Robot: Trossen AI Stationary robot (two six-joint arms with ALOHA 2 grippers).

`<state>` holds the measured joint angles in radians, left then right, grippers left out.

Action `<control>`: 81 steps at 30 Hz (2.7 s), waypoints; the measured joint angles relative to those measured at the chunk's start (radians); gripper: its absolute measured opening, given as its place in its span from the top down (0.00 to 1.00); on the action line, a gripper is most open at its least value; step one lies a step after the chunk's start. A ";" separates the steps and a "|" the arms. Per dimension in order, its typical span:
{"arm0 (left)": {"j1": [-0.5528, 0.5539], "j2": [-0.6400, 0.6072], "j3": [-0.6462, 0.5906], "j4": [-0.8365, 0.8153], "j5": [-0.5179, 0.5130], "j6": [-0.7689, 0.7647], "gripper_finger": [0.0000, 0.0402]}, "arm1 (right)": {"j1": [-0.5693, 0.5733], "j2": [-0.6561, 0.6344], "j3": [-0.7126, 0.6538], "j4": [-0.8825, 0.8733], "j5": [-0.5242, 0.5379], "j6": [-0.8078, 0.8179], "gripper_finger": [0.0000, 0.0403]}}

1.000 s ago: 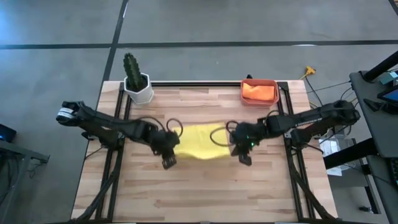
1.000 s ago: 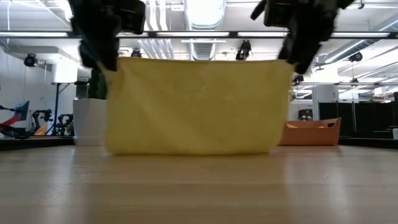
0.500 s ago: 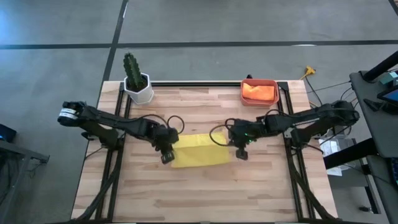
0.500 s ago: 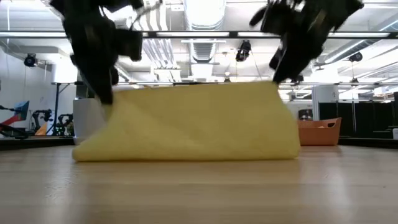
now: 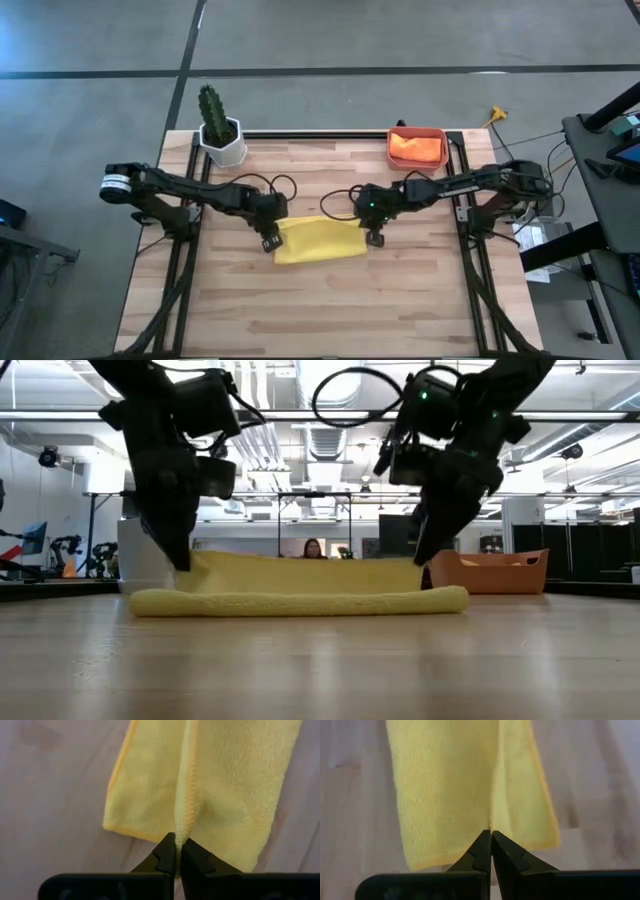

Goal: Roll microfiber towels into tight, uniform cylinder then place into a basket
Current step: Fold the yellow towel

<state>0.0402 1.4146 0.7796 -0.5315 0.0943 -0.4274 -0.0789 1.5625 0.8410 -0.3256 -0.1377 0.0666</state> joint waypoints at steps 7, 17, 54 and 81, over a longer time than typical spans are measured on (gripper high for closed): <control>0.000 0.045 0.007 -0.004 0.094 0.016 1.00 | -0.005 0.028 0.000 -0.034 0.001 0.027 0.98; -0.001 -0.046 0.087 -0.118 0.268 -0.027 1.00 | -0.001 -0.241 0.001 -0.144 -0.135 0.125 0.98; -0.106 0.053 0.164 -0.170 0.226 -0.017 1.00 | 0.104 -0.111 -0.002 -0.152 -0.084 0.210 0.98; 0.018 0.160 0.169 -0.194 0.019 0.227 1.00 | -0.016 0.011 -0.002 -0.070 0.037 0.113 0.98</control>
<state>0.0580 1.5742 0.9485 -0.7253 0.1136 -0.2004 -0.0948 1.5739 0.8391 -0.3952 -0.1006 0.1793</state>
